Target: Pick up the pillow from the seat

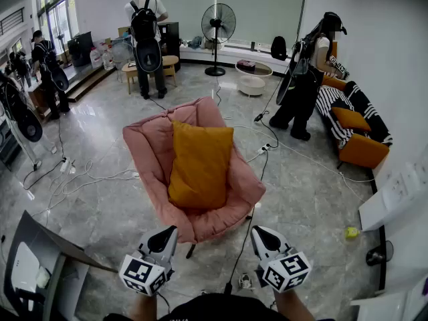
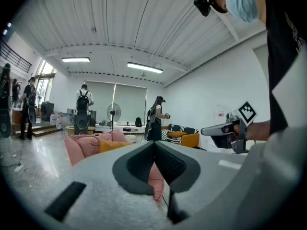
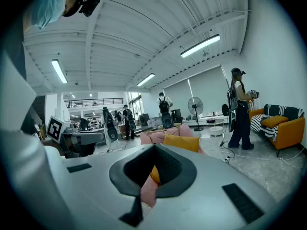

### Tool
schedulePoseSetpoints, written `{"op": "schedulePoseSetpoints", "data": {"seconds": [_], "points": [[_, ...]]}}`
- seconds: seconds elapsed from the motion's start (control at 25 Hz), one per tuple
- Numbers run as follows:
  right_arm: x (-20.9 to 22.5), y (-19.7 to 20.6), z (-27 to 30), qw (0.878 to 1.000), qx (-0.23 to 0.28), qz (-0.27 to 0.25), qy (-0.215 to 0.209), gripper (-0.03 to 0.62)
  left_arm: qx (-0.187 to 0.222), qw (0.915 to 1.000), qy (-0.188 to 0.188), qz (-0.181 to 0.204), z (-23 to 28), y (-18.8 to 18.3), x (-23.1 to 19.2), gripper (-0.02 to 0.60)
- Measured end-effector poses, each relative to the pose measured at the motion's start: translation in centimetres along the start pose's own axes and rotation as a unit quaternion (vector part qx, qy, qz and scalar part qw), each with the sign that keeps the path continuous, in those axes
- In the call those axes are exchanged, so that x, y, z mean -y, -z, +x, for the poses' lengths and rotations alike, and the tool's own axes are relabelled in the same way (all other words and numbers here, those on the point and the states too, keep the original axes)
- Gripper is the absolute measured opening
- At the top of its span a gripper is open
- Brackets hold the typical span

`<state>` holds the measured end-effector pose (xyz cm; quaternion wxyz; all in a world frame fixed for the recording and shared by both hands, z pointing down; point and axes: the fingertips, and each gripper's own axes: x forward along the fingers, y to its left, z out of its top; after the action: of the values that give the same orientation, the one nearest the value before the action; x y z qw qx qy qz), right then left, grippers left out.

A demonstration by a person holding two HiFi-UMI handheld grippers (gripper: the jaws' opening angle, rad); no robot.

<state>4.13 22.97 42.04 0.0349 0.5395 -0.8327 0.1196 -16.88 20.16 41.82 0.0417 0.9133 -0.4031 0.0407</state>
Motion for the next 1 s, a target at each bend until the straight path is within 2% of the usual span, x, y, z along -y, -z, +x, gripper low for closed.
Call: {"op": "schedulePoseSetpoints", "data": {"seconds": [0.16, 0.36, 0.56, 0.68, 0.72, 0.76, 0.8, 1.0], "points": [[1.5, -0.4, 0.1, 1.0, 0.004, 0.006, 0.002, 0.003, -0.003, 0.9999, 0.002, 0.014, 1.5, -0.2, 0.7, 0.018], [3.3, -0.9, 0.0, 1.0, 0.005, 0.01, -0.005, 0.003, -0.008, 0.9999, -0.008, 0.011, 2.9, -0.5, 1.7, 0.018], [5.1, -2.0, 0.0, 0.999, 0.018, 0.016, -0.041, 0.005, 0.009, 0.9998, -0.017, 0.008, 4.7, -1.6, 3.0, 0.02], [6.9, -2.3, 0.3, 0.998, 0.021, 0.023, -0.049, 0.005, 0.005, 0.9995, -0.03, -0.003, 6.1, -1.5, 3.6, 0.033], [7.5, -2.4, 0.3, 0.998, 0.021, 0.027, -0.053, 0.032, 0.001, 0.9994, -0.035, -0.008, 6.7, -1.3, 3.9, 0.072], [8.2, -2.4, 0.3, 0.998, 0.021, 0.032, -0.056, 0.156, -0.003, 0.9992, -0.038, -0.013, 7.2, -1.2, 4.2, 0.187], [8.9, -2.4, 0.3, 0.997, 0.019, 0.036, -0.059, 0.206, -0.005, 0.9989, -0.043, -0.018, 7.7, -1.0, 4.5, 0.278], [12.5, -2.6, 0.4, 0.996, 0.01, 0.037, -0.079, 0.241, -0.002, 0.9961, -0.08, -0.036, 9.9, -0.9, 5.9, 0.288]]}}
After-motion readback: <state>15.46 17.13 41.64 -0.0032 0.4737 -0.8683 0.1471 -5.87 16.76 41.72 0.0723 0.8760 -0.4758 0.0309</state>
